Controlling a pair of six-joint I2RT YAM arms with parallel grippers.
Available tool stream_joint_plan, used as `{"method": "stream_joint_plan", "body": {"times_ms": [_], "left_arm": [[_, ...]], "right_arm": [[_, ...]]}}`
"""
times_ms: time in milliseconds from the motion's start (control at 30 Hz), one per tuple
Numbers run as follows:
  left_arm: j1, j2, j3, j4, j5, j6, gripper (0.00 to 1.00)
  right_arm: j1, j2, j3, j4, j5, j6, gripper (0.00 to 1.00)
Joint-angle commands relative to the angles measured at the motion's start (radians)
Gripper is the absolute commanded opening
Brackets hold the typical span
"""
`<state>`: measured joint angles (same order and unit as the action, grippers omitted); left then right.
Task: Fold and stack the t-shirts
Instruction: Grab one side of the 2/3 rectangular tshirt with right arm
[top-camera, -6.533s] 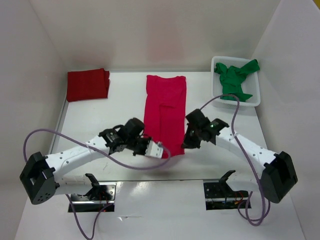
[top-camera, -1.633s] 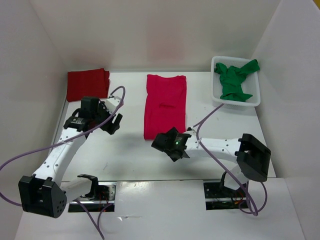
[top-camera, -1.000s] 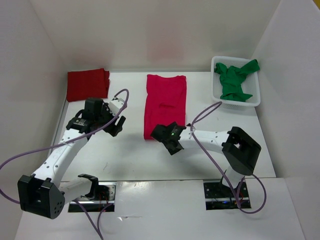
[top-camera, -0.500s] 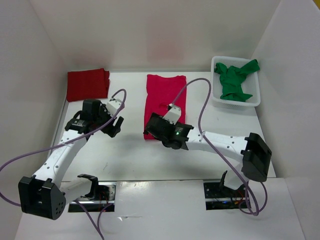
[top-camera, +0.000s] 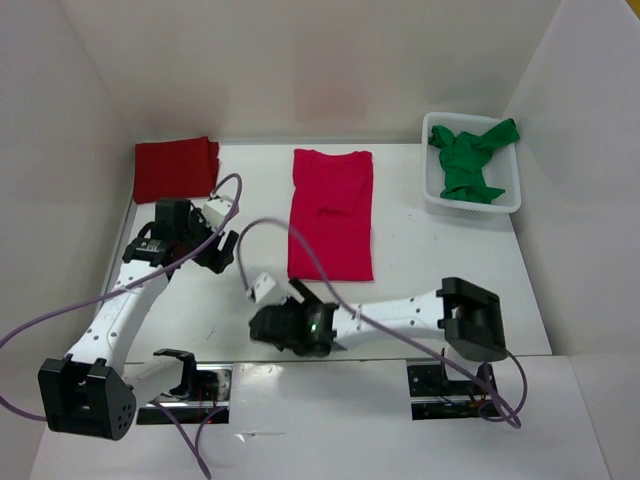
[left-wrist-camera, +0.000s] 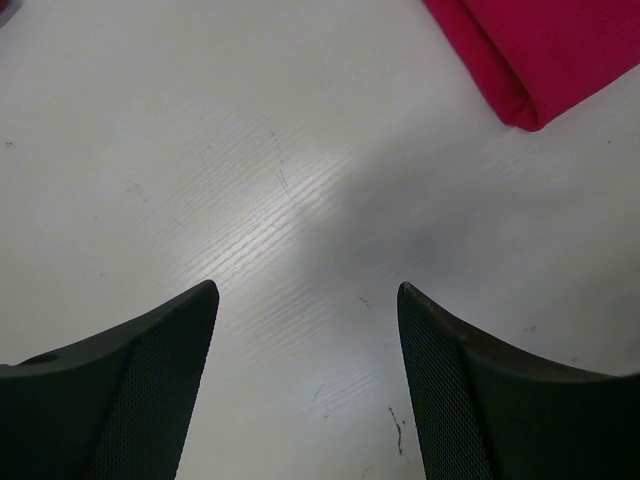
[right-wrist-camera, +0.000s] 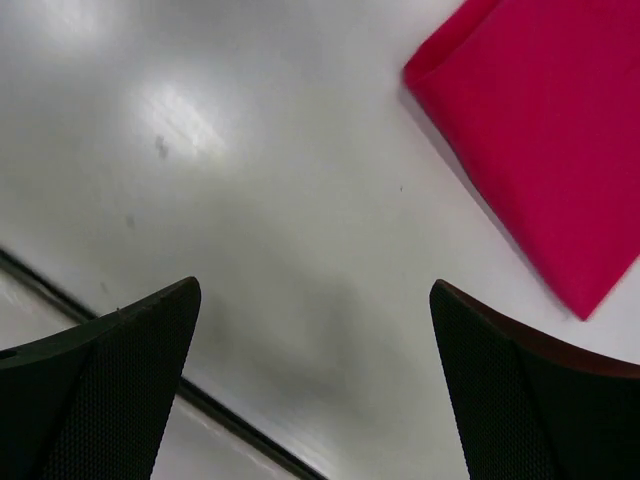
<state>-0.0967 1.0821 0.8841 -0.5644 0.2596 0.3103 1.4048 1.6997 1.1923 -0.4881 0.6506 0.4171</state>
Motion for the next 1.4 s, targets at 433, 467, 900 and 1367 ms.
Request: {"method": "stream_joint_plan", "body": {"times_ms": [433, 467, 900, 1367], "left_arm": [[0.049, 0.029, 0.035, -0.023, 0.03, -0.014, 0.81], [0.058, 0.029, 0.035, -0.023, 0.039, -0.014, 0.81], [0.058, 0.056, 0.035, -0.023, 0.03, -0.014, 0.81], [0.058, 0.056, 0.035, -0.023, 0.021, -0.005, 0.81]], "right_arm": [[0.08, -0.026, -0.356, 0.216, 0.256, -0.673, 1.0], [0.054, -0.014, -0.367, 0.241, 0.256, -0.692, 1.0], [-0.171, 0.121, -0.387, 0.456, 0.156, -0.948, 1.0], [-0.24, 0.187, -0.307, 0.418, 0.102, -1.008, 0.6]]}}
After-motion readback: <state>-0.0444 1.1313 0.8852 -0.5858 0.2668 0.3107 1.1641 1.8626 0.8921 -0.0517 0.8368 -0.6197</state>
